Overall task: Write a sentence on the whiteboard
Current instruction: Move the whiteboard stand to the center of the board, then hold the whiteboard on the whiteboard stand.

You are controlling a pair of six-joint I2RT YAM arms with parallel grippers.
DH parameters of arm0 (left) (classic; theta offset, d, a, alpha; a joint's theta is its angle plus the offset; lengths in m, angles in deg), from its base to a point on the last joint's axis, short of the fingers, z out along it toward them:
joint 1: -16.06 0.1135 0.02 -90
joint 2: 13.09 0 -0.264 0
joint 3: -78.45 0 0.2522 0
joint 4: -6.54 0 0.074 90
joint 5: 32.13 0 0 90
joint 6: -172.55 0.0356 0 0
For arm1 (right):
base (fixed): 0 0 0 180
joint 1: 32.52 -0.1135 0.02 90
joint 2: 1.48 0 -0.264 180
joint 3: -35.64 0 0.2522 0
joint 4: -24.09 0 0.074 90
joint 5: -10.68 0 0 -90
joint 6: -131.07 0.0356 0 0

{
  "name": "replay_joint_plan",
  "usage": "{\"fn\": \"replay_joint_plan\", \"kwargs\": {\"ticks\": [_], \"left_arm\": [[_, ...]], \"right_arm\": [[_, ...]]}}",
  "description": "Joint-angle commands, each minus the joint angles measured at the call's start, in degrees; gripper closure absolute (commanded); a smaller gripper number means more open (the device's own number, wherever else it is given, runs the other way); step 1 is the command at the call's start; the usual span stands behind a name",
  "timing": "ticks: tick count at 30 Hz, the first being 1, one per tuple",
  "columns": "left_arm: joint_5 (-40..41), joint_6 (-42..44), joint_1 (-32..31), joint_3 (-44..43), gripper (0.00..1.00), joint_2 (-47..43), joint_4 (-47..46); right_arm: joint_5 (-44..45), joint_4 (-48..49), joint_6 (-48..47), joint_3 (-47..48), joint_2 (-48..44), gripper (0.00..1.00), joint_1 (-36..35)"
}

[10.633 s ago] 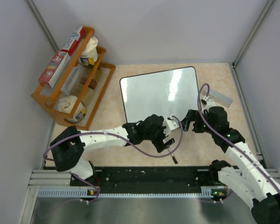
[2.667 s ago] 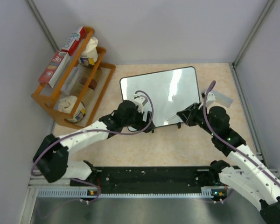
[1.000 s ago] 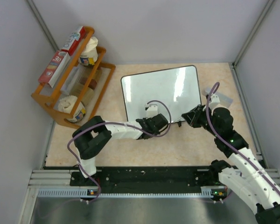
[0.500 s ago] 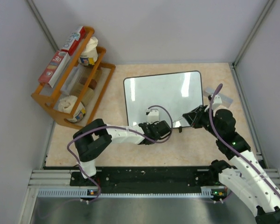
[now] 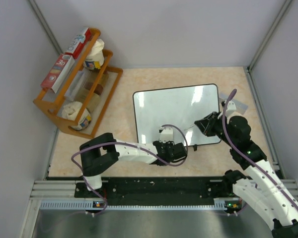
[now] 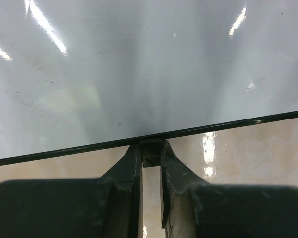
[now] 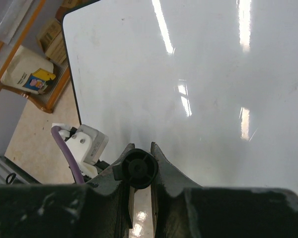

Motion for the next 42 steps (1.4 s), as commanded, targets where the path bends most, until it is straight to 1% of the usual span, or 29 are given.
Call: {"fn": "replay_joint_plan", "kwargs": {"ticks": [1,3,4,5,6,7,8,10,15,17,18,19,21,23,26,27,28,29,30,31,32,33,34,35,37,38,40,41,42], "left_arm": [[-17.1,-2.2,-5.1,1.4,0.88,3.9,8.2],[-16.9,-0.7,-5.8,0.5,0.79,3.6,7.8],[-16.6,-0.2,-6.1,0.2,0.72,3.4,7.7],[-16.0,0.5,-6.5,-0.2,0.61,3.0,7.7],[-15.5,0.8,-6.7,-0.6,0.57,2.7,7.7],[-14.9,1.1,-7.5,-0.7,0.51,1.6,7.7],[-13.5,1.3,-7.9,-0.7,0.38,1.0,7.7],[-13.0,2.0,-8.3,-0.5,0.34,-0.9,7.4],[-11.2,5.6,-8.8,1.4,0.32,-6.3,7.3],[-8.9,7.4,-8.7,2.3,0.32,-11.0,8.4],[-5.8,8.0,-8.7,3.0,0.3,-12.9,8.8],[-4.1,9.1,-8.7,3.5,0.27,-17.4,8.8],[-0.4,13.6,-8.0,5.0,0.22,-21.8,7.1],[-0.4,18.7,-5.9,6.3,0.2,-27.7,5.3],[-6.8,25.6,1.3,8.4,0.2,-34.1,0.5],[-9.0,27.2,5.7,9.2,0.2,-37.1,-2.5],[-13.7,29.5,8.3,10.0,0.2,-38.6,-3.9],[-16.1,30.8,10.8,11.7,0.2,-40.1,-5.5],[-18.8,32.3,15.7,12.8,0.2,-42.7,-8.7],[-21.9,33.1,18.1,13.6,0.17,-43.9,-9.5],[-24.1,33.3,23.5,15.2,0.17,-45.0,-10.4],[-27.7,33.4,26.6,15.9,0.17,-46.7,-11.4],[-33.9,33.1,29.5,17.6,0.16,-47.5,-13.4],[-38.0,32.6,35.5,18.4,0.17,-48.3,-14.5],[-44.4,31.5,41.4,21.0,0.16,-49.8,-17.7],[-51.1,30.8,47.0,21.8,0.17,-50.4,-19.0],[-57.6,28.7,52.2,24.7,0.17,-51.1,-23.3],[-63.2,27.8,56.7,25.8,0.16,-51.2,-24.7],[-65.9,26.1,58.6,26.7,0.16,-51.2,-26.8]], "right_arm": [[0.6,0.4,-0.8,1.0,-0.7,1.0,0.8],[0.7,0.2,-1.0,1.4,-0.7,1.0,0.8],[0.9,0.1,-0.9,1.6,-0.7,1.0,0.9],[1.1,0.0,-1.1,1.7,-0.8,1.0,0.8],[1.2,-0.1,-1.3,2.0,-0.7,1.0,0.8],[1.2,-0.2,-1.3,2.1,-0.7,1.0,0.8],[1.3,-0.3,-1.4,2.3,-0.7,1.0,0.8],[1.4,-0.4,-1.5,2.5,-0.6,1.0,0.7],[1.9,-0.6,-1.9,3.4,-0.5,1.0,0.8],[1.9,-0.9,-2.0,4.1,-0.3,1.0,0.9],[1.7,-1.0,-2.2,4.4,-0.4,1.0,0.9],[1.7,-1.1,-2.2,4.6,-0.4,1.0,0.8],[1.4,-1.3,-2.2,5.2,-0.3,1.0,0.9],[1.0,-1.4,-2.0,5.7,-0.3,1.0,0.9],[0.0,-1.9,-2.0,6.6,0.1,1.0,0.9],[-0.1,-2.0,-2.0,6.7,0.4,1.0,0.9],[-0.5,-2.1,-2.1,6.8,0.5,1.0,0.9],[-0.7,-2.2,-2.1,7.2,0.5,1.0,0.9],[-0.8,-2.3,-2.1,7.2,0.5,1.0,0.9],[-0.9,-2.4,-2.0,7.4,0.6,1.0,0.9],[-0.9,-2.4,-2.1,7.4,0.5,1.0,0.9],[-0.9,-2.4,-2.2,7.4,0.7,1.0,0.9],[-1.3,-2.4,-2.1,7.5,0.7,1.0,0.9],[-1.3,-2.5,-2.1,7.5,0.7,1.0,0.9],[-1.5,-2.6,-2.2,7.6,0.7,1.0,0.9],[-1.5,-2.7,-2.3,7.6,0.7,1.0,0.9],[-1.7,-2.8,-2.3,7.7,0.6,1.0,0.9],[-1.8,-2.9,-2.3,7.7,0.5,1.0,0.9],[-2.1,-2.9,-2.3,7.6,0.5,1.0,0.9]]}}
